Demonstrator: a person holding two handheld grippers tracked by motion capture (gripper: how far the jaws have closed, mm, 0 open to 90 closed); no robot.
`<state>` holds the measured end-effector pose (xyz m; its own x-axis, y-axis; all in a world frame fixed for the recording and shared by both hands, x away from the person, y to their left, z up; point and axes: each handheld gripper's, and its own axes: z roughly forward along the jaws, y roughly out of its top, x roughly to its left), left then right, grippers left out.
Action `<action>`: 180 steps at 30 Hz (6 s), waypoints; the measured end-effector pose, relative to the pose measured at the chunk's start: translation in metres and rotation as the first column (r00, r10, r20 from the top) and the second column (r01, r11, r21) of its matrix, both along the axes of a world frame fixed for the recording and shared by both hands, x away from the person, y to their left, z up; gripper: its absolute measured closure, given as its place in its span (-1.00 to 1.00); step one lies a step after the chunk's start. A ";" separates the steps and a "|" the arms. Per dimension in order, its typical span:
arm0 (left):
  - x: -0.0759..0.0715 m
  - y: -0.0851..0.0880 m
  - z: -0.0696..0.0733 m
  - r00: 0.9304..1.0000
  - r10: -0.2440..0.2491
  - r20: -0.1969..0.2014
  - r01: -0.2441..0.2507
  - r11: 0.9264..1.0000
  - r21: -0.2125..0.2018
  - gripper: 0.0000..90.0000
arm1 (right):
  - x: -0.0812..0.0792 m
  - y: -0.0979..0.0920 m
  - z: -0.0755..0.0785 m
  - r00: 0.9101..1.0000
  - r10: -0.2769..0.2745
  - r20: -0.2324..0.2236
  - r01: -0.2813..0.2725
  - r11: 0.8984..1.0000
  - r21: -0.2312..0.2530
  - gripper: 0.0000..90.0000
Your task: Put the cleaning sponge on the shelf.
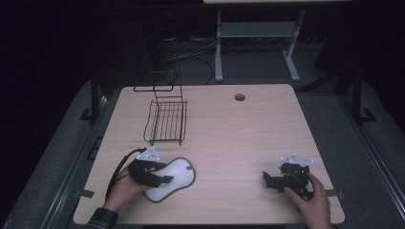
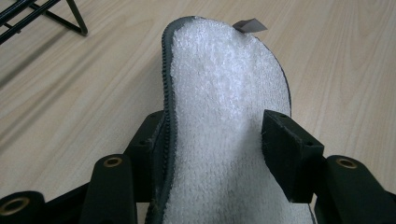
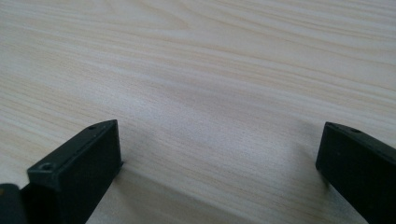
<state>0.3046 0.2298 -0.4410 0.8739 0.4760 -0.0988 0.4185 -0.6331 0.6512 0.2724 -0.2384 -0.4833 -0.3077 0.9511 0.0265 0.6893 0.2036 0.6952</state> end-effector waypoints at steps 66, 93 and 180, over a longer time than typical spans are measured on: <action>0.018 0.026 0.061 0.996 0.092 -0.010 -0.091 0.951 -0.296 0.81 | 0.000 0.000 0.000 1.000 -0.002 -0.001 0.002 1.000 0.001 -1.00; 0.071 0.046 0.070 0.978 0.207 0.035 -0.184 0.924 -0.336 0.81 | 0.000 0.000 0.000 1.000 -0.002 -0.001 0.002 1.000 0.002 -1.00; 0.190 0.067 0.037 0.888 0.459 -0.011 -0.447 0.859 -0.249 0.42 | 0.000 0.001 0.000 1.000 -0.003 0.000 0.003 1.000 0.000 -1.00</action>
<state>0.4944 0.2971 -0.4038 0.5737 0.7879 -0.2237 0.5866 -0.2047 0.7835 0.2723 -0.2378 -0.4833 -0.3050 0.9520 0.0271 0.6902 0.2014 0.6950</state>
